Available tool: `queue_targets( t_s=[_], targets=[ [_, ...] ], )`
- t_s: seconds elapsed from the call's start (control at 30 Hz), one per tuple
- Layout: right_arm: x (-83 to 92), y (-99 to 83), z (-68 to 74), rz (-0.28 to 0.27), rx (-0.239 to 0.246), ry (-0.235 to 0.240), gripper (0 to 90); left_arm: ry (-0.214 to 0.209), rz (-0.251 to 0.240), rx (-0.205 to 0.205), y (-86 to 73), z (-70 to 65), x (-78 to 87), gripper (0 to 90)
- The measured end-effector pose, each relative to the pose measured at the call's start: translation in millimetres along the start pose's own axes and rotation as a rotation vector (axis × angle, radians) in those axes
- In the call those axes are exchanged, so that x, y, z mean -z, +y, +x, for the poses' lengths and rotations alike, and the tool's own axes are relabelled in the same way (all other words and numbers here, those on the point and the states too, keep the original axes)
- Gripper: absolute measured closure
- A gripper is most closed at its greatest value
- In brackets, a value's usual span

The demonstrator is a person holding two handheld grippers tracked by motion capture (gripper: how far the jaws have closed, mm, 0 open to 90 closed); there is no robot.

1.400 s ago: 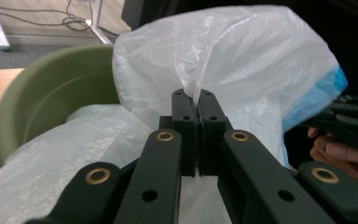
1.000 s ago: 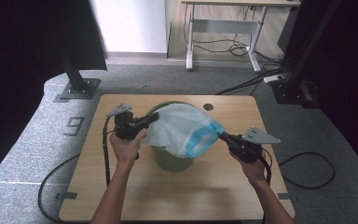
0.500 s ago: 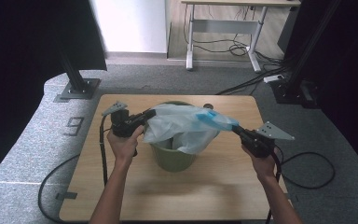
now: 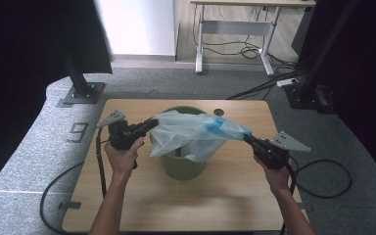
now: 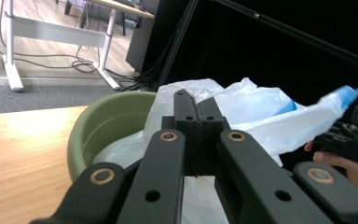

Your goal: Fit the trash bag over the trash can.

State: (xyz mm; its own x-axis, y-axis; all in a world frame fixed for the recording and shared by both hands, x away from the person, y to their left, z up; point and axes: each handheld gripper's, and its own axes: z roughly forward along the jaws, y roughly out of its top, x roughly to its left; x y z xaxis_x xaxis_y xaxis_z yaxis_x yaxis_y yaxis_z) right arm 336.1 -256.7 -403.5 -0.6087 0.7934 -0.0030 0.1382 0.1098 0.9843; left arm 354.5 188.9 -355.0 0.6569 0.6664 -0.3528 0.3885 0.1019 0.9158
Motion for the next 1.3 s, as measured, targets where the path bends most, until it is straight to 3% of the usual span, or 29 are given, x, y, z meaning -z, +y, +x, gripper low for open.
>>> queue_targets(
  t_s=[0.5,0.77,1.0,1.3],
  targets=[
    [-2.6,-43.0,34.8,0.058,-0.06,0.171,88.7,0.019,0.031,-0.007,-30.7,8.1,30.3,89.5],
    [-12.4,-55.5,46.9,0.113,-0.054,0.219,88.7,0.035,0.062,0.017,-46.1,19.2,30.0,89.4],
    [-16.8,-65.5,55.0,0.149,-0.045,0.255,88.8,0.03,0.069,0.018,-52.4,19.7,31.8,89.4],
    [-20.1,-76.1,59.3,0.183,-0.036,0.272,88.8,0.039,0.099,0.043,-58.9,26.7,32.5,88.7]
  ],
)
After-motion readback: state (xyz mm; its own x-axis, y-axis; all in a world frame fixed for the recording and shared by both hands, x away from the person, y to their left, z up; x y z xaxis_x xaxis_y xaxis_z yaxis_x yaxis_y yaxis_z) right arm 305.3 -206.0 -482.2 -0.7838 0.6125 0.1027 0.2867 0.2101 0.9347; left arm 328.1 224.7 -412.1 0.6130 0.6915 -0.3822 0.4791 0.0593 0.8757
